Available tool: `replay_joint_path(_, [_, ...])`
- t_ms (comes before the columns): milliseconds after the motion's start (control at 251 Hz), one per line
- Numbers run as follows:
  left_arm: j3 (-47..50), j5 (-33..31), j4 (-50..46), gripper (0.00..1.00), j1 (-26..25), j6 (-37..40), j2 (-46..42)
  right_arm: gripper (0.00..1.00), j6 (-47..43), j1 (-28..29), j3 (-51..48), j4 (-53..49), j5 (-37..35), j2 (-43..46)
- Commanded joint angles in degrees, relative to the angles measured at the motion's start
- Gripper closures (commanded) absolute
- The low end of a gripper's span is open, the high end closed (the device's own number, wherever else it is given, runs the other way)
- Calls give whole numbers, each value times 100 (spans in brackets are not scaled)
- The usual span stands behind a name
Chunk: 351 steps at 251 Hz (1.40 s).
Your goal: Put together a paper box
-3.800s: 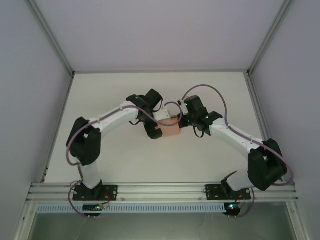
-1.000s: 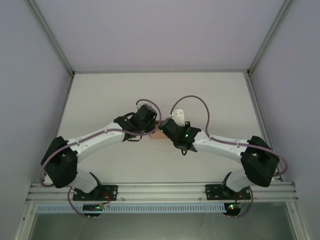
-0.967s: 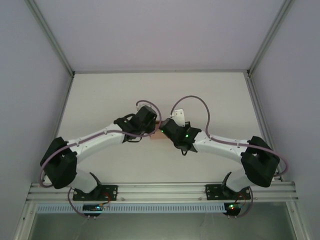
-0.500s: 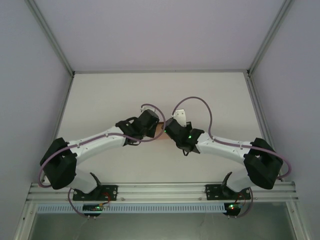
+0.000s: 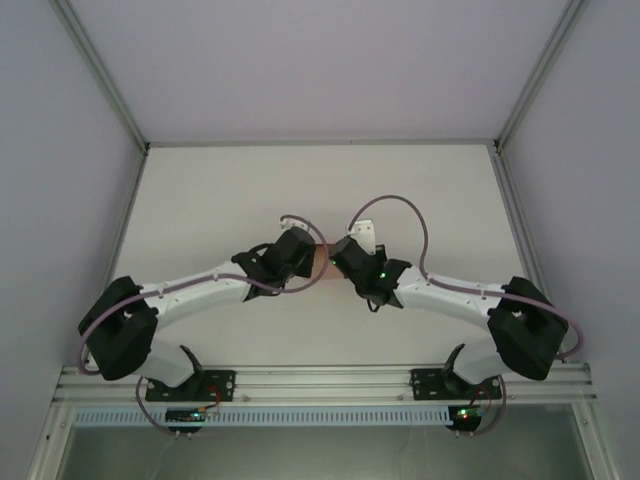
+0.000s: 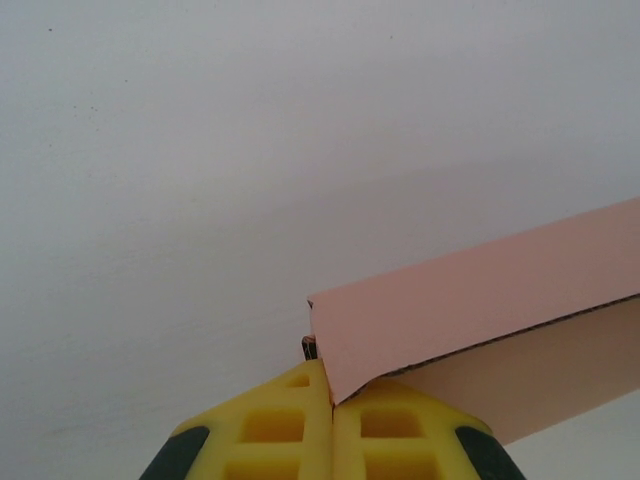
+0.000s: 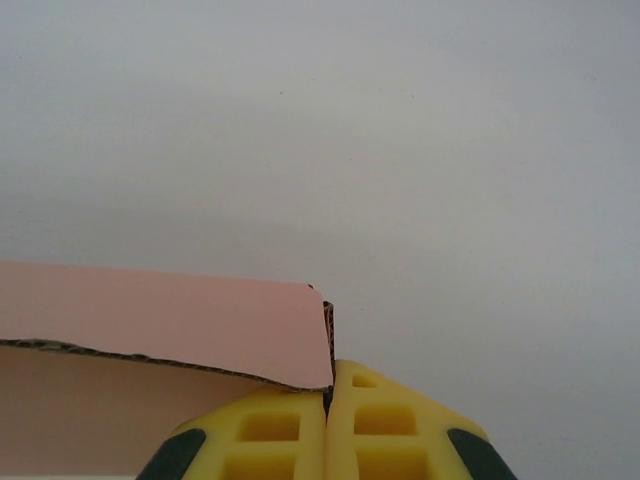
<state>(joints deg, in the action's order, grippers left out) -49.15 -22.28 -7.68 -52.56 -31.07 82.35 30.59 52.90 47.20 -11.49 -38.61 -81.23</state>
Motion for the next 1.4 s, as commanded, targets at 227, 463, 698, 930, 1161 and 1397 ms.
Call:
replay_joint_path(227, [784, 356, 43, 100, -216, -278, -18, 41, -311, -640, -337, 163, 2197, 1016])
replay_joint_path(463, [765, 228, 91, 100, -247, -264, -8, 20, -104, -1279, -170, 289, 2918, 1315])
replay_joint_path(698, [606, 279, 26, 97, -255, -143, 68, 26, 384, -1491, 30, 33, 2992, 737])
replay_joint_path(930, [447, 514, -102, 84, -261, 43, -29, 27, 733, -1268, -861, 563, 2521, 723])
replay_joint_path(1161, [417, 825, -340, 65, -255, 734, -441, 32, 923, -1147, -1096, 667, 2090, 632])
replay_joint_path(1397, [392, 1330, -737, 32, -174, 1568, -835, 34, 1049, -1046, -1389, 835, 1980, 609])
